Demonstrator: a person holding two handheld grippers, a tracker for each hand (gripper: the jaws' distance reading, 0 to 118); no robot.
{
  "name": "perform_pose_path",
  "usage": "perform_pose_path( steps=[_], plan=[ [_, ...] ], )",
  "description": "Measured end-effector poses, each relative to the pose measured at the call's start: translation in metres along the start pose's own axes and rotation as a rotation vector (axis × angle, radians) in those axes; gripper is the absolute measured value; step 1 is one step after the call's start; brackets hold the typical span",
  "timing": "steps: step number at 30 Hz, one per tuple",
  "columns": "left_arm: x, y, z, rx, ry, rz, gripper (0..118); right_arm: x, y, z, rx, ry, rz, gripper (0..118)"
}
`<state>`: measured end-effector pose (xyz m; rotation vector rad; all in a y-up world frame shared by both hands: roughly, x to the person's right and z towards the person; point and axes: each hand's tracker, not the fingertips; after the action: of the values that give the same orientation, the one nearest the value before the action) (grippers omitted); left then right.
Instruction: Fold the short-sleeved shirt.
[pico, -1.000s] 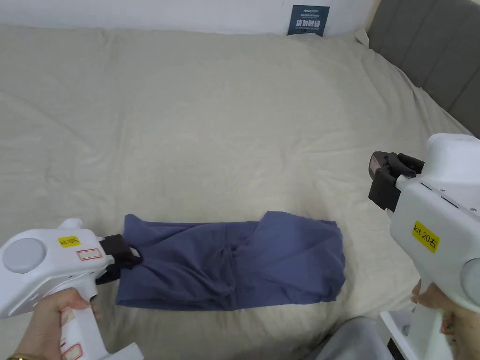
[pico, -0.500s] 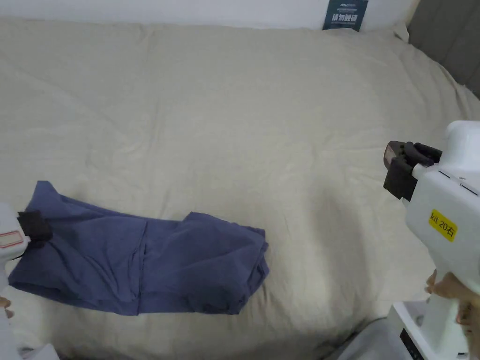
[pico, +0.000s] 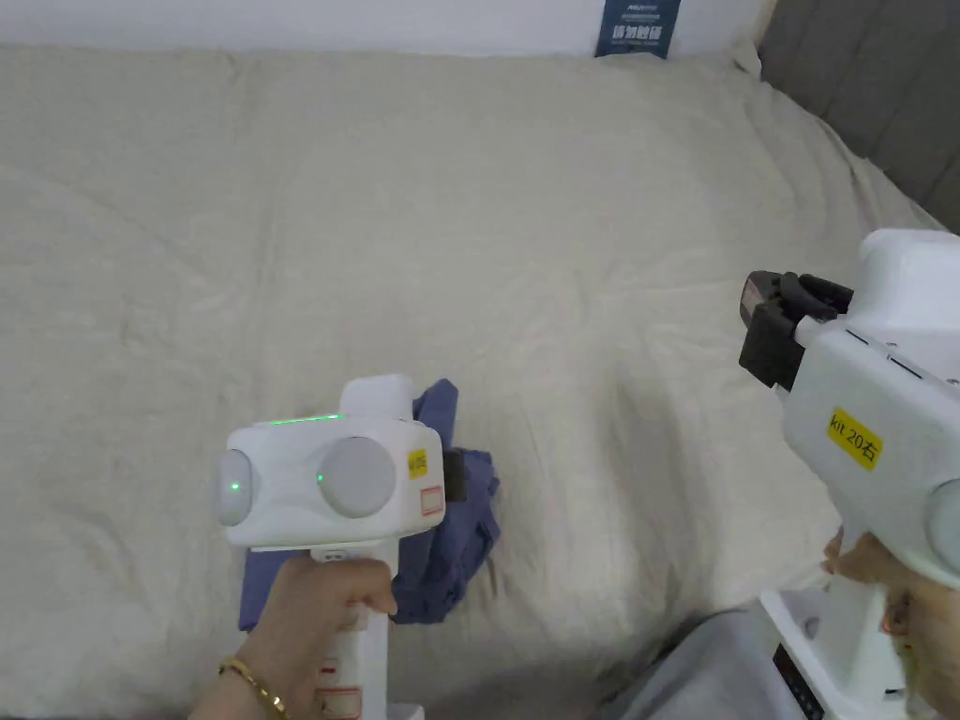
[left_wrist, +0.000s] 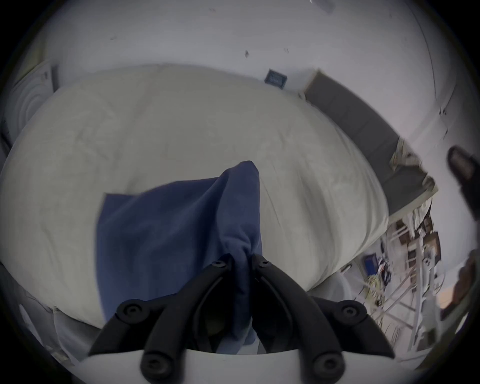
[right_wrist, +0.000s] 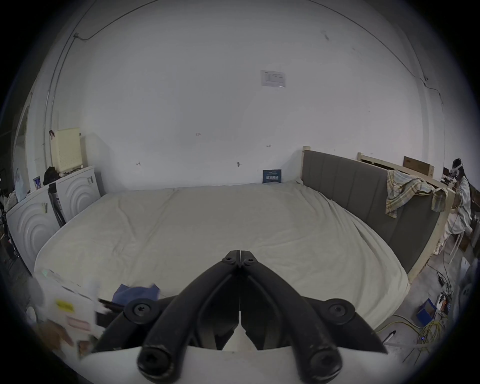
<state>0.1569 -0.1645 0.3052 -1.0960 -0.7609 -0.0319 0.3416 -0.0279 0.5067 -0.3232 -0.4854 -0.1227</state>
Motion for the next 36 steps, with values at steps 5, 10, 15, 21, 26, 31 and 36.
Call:
perform_pose_path(
  steps=[5,10,15,21,26,31,36],
  plan=[
    [0.009,-0.007,-0.040,-0.079,-0.038,-0.010,55,0.020,0.000,0.008,0.007,-0.051,-0.027,0],
    [0.002,0.003,-0.001,0.043,-0.068,0.026,58,0.027,-0.002,0.007,0.004,-0.069,-0.047,0],
    [0.012,0.002,0.030,0.251,0.207,-0.197,51,0.022,-0.002,0.006,0.013,-0.047,-0.045,0],
    [0.017,-0.031,-0.019,0.033,0.096,-0.129,13,0.016,-0.001,0.006,0.019,-0.030,-0.031,0],
    [0.034,-0.068,-0.058,-0.032,0.159,-0.200,13,0.018,-0.002,0.007,0.009,-0.040,-0.028,0],
    [0.024,-0.056,-0.040,0.001,0.056,-0.064,13,0.014,-0.004,0.009,0.004,-0.034,-0.033,0],
    [-0.003,-0.020,0.040,0.322,-0.014,0.055,13,-0.008,-0.004,0.005,0.012,0.009,-0.007,0]
  ],
)
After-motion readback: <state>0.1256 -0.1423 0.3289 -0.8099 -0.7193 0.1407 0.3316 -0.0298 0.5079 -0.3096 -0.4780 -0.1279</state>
